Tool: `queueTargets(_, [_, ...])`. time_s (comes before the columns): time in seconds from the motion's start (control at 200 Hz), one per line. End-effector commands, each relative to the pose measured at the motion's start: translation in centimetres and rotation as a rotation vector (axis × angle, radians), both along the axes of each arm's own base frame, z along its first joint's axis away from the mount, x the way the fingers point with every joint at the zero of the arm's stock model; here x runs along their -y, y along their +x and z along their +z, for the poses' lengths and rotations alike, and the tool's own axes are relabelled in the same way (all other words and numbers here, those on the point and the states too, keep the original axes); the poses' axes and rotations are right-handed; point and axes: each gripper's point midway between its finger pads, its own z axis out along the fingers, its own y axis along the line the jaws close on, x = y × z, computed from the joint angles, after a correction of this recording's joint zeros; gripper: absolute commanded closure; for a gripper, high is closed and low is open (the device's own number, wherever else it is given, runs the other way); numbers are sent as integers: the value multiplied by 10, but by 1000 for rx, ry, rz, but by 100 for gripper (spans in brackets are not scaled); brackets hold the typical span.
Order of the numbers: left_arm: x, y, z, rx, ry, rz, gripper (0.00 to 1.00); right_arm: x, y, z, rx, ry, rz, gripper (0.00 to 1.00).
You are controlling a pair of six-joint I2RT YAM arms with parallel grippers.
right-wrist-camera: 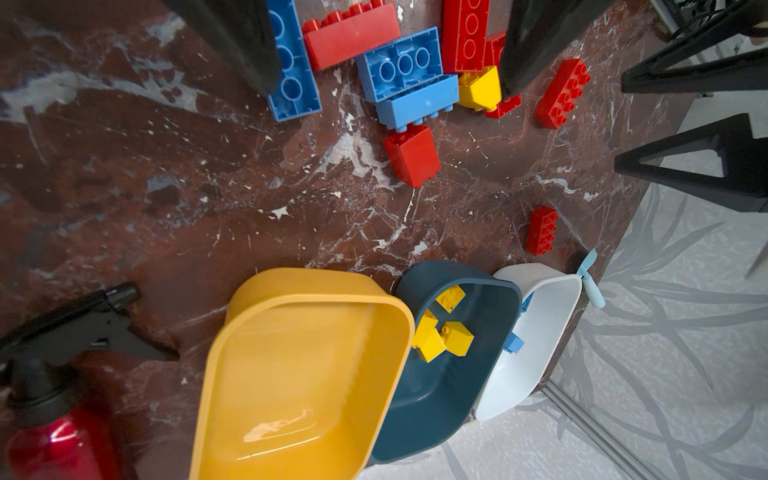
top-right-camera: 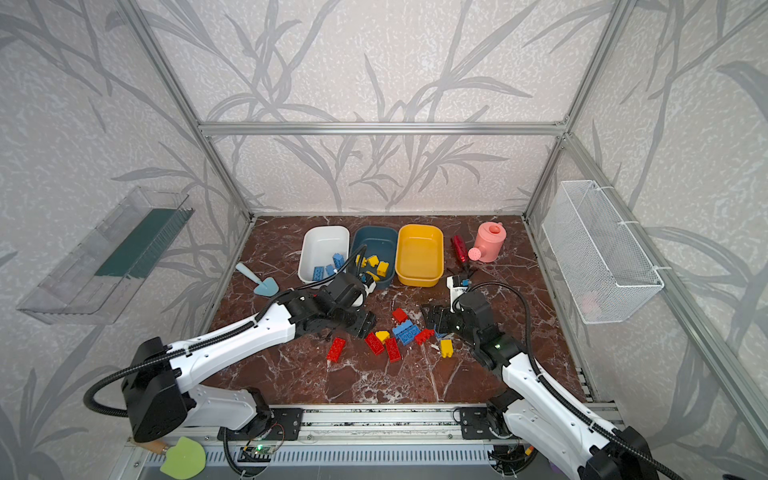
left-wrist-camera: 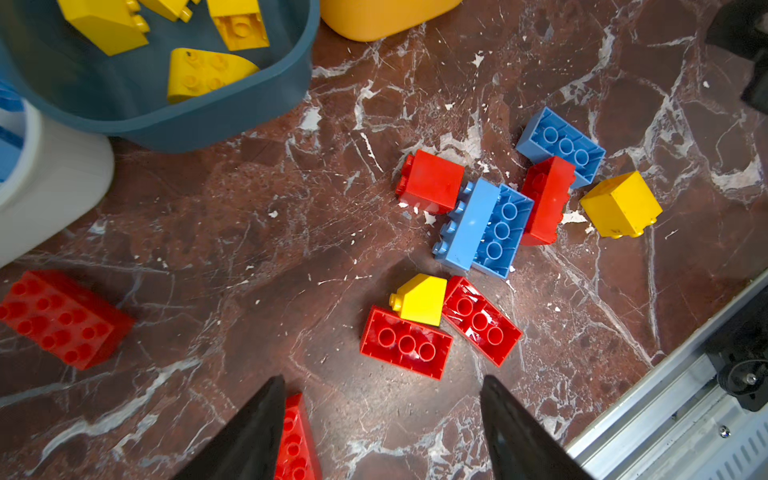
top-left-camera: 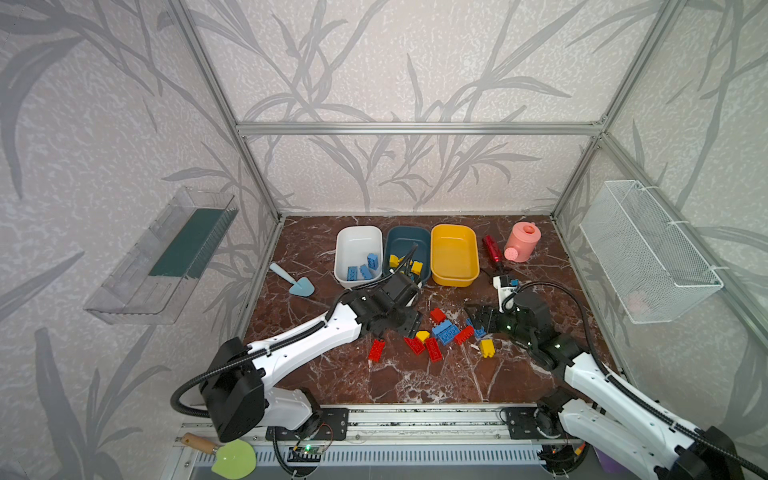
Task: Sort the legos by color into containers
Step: 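Move the left gripper over the brick pile while the right arm withdraws, then lower the left gripper and grasp the yellow sloped brick in the pile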
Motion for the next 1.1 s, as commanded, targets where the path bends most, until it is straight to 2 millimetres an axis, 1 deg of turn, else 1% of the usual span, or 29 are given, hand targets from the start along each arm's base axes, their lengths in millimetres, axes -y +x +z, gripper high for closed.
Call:
queueTargets(0.0, [18, 6, -2, 1, -5, -34, 26, 12, 0, 2, 33, 7, -60, 16])
queueTargets(0.21, [32, 5, -32, -46, 49, -58, 26, 21, -4, -3, 58, -1, -88, 16])
queueTargets(0.42, [43, -2, -53, -99, 72, -101, 24, 19, -2, -11, 43, -3, -84, 16])
queueTargets(0.565, [43, -3, -65, -123, 98, -105, 24, 18, -1, -14, 38, -2, -80, 16])
queueTargets(0.67, [46, -5, -71, -138, 97, -115, 28, 18, -1, -15, 38, -5, -80, 16])
queueTargets(0.81, [47, -5, -79, -152, 107, -116, 35, 18, -1, -17, 34, -9, -79, 16])
queueTargets(1.095, [47, -3, -86, -157, 126, -114, 46, 17, -1, -18, 30, -7, -74, 16])
